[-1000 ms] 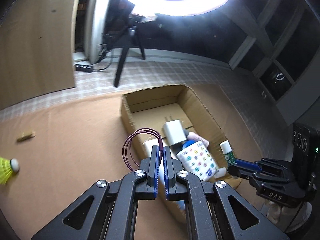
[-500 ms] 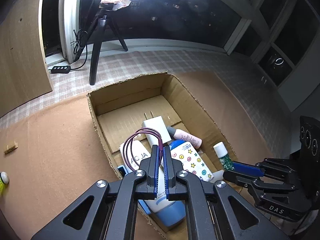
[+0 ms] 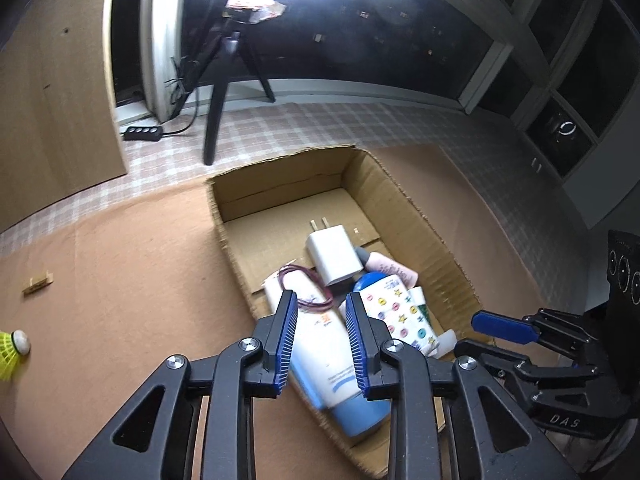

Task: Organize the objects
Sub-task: 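Open the left tool to drop the rubber band while the right tool drops the glue stick, then move both tools to the yellow shuttlecock, then grasp the yellow shuttlecock with the right tool, then carry the shuttlecock with the right tool over the box, then open the right tool to drop the shuttlecock into the box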

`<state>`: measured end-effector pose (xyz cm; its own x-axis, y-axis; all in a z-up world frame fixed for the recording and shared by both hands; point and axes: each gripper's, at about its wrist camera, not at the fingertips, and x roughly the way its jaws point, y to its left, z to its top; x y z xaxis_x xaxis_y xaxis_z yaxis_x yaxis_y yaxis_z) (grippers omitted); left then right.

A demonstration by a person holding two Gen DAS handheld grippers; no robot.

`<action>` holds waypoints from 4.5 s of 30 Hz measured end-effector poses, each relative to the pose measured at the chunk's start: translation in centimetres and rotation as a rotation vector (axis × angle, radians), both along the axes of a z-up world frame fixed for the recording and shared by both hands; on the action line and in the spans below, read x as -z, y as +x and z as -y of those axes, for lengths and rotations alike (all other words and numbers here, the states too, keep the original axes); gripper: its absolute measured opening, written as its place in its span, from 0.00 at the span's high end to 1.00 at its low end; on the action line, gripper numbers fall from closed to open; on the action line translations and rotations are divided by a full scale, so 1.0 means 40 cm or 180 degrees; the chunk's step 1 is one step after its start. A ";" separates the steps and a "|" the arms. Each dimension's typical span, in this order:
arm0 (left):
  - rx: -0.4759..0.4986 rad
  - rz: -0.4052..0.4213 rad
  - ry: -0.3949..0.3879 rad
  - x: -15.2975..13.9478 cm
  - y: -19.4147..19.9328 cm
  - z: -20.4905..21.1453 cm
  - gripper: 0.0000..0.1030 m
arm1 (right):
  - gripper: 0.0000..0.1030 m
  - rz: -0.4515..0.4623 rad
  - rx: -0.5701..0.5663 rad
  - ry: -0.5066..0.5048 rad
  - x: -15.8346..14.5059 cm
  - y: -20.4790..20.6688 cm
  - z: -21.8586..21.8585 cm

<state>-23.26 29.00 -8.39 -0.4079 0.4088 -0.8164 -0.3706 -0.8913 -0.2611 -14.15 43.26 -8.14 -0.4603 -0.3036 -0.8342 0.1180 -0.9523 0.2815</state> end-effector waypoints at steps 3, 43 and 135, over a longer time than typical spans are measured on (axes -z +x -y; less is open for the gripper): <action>-0.0057 -0.0007 -0.0029 -0.005 0.017 0.038 0.70 | 0.67 -0.0013 -0.0041 -0.0017 -0.005 0.003 0.024; -0.1236 -0.0050 -0.0236 0.069 0.104 0.873 0.61 | 0.63 0.0162 -0.0951 -0.0528 0.039 -0.183 0.756; 0.0579 -0.0335 0.0073 -0.009 0.018 -0.027 0.51 | 0.57 -0.0191 0.0162 -0.0439 -0.060 -0.153 0.036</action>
